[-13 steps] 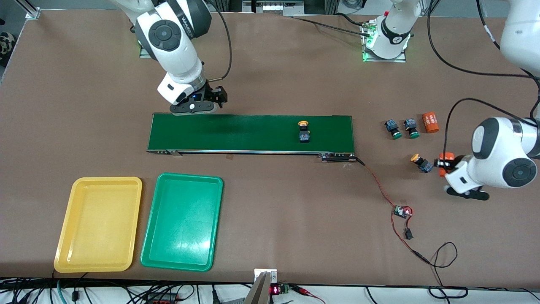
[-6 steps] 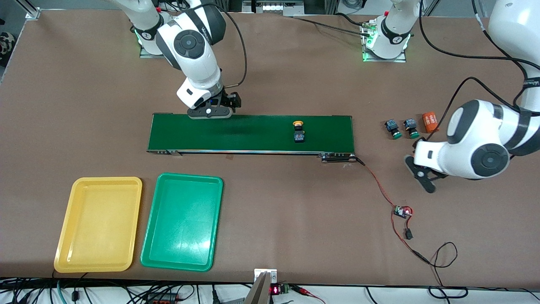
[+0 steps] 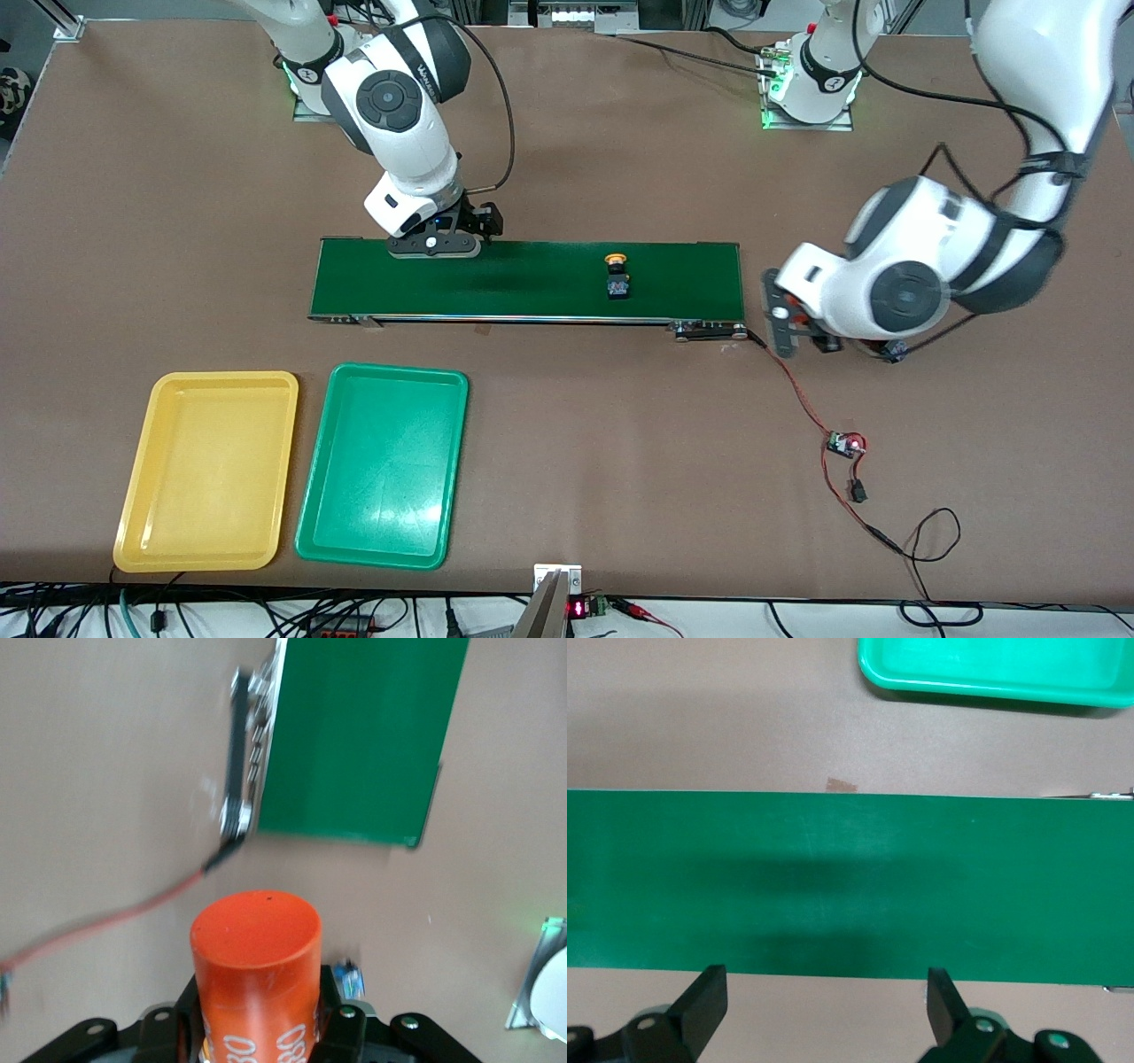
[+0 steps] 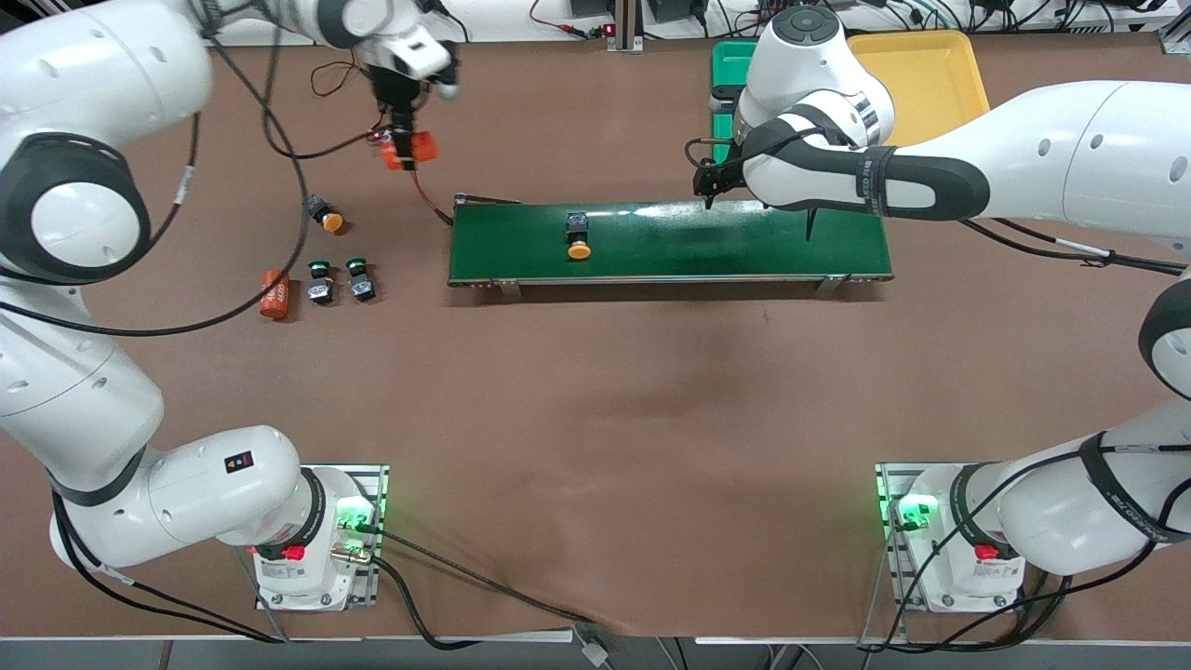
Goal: Sort buttons by color to trays
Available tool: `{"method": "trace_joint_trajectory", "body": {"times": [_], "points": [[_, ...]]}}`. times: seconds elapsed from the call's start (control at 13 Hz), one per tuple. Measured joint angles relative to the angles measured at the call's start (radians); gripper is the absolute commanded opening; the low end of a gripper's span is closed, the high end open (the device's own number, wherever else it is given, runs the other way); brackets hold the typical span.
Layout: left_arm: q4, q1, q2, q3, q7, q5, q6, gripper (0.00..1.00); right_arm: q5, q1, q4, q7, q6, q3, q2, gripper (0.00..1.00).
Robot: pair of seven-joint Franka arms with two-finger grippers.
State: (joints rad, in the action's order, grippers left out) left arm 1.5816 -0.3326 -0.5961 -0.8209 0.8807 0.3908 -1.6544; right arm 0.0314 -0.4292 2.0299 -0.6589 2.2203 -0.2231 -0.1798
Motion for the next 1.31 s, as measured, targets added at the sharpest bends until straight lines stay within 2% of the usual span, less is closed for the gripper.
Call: {"method": "trace_joint_trajectory", "body": {"times": [0.23,0.46,0.77,0.85,0.92,1.0,1.31], "points": [[0.052,0.089,-0.02,0.001,-0.044,0.014,-0.086,0.08,0.008,-0.001,-0.02,0.0,0.0,0.0,-0.017,1.0],[0.155,0.093,-0.042,0.004,-0.053,0.09,-0.217,0.07,0.03,-0.02,-0.025,-0.017,0.0,0.0,-0.04,1.0],[0.215,0.15,-0.045,0.0,-0.081,0.107,-0.235,0.09,0.055,-0.034,-0.027,-0.039,0.0,0.0,-0.052,1.0],[0.228,0.163,-0.046,-0.001,-0.088,0.122,-0.24,0.39,0.056,-0.034,-0.027,-0.039,0.001,0.0,-0.053,1.0],[0.24,0.176,-0.046,-0.001,-0.111,0.144,-0.251,0.94,0.056,-0.034,-0.028,-0.039,0.002,0.0,-0.054,1.0],[0.247,0.186,-0.048,-0.001,-0.147,0.162,-0.259,1.0,0.056,-0.034,-0.028,-0.039,0.003,0.0,-0.054,1.0],[0.224,0.18,-0.05,-0.003,-0.182,0.175,-0.263,1.0,0.056,-0.035,-0.028,-0.039,0.005,0.0,-0.057,1.0]]}}
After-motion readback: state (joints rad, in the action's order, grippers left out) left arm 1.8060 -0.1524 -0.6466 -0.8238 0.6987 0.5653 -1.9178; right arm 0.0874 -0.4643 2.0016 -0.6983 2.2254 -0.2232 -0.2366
